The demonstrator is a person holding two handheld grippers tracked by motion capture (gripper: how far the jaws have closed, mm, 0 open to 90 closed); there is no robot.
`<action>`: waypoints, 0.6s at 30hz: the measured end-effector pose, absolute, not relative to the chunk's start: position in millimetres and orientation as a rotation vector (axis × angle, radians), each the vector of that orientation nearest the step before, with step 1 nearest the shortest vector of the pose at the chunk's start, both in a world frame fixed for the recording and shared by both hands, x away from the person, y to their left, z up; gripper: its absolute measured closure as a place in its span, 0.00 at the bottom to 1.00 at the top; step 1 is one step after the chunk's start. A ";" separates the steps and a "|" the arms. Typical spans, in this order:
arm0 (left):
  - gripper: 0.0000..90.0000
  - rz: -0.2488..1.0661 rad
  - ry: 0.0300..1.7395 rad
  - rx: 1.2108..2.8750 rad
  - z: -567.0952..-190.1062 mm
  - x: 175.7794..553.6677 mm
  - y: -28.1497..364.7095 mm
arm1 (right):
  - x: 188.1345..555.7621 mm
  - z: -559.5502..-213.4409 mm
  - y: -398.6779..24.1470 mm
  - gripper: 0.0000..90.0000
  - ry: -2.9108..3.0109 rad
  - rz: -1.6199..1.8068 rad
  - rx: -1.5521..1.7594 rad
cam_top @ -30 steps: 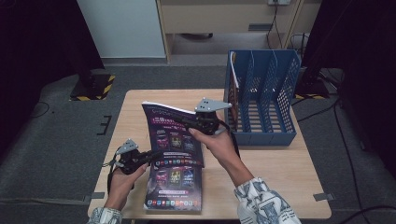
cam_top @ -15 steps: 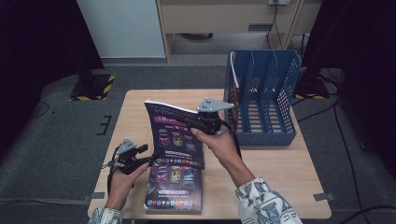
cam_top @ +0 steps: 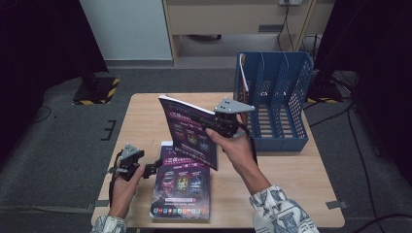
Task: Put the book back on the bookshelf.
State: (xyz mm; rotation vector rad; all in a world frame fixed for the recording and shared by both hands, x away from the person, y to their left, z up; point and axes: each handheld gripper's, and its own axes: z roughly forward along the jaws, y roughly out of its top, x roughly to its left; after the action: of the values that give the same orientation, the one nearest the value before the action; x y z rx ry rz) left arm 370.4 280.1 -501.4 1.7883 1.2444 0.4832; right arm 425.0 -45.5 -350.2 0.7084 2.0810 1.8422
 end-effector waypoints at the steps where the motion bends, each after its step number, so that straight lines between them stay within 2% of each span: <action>1: 0.07 0.494 1.255 1.796 -502.1 370.8 281.3 | 424.8 -349.4 -47.0 0.92 2.077 1.836 0.709; 14: 0.07 0.546 1.398 1.799 -515.5 371.5 306.1 | 421.1 -340.0 -70.6 0.92 2.003 1.796 0.767; 18: 0.08 0.526 1.419 1.807 -519.1 371.9 307.9 | 418.8 -337.9 -75.6 0.92 2.001 1.775 0.780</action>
State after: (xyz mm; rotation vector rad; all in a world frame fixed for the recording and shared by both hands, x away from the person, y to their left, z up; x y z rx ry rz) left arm 371.9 307.9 -519.1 1.8066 1.4195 0.5256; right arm 418.8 -75.6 -337.9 0.7804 2.0009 1.7752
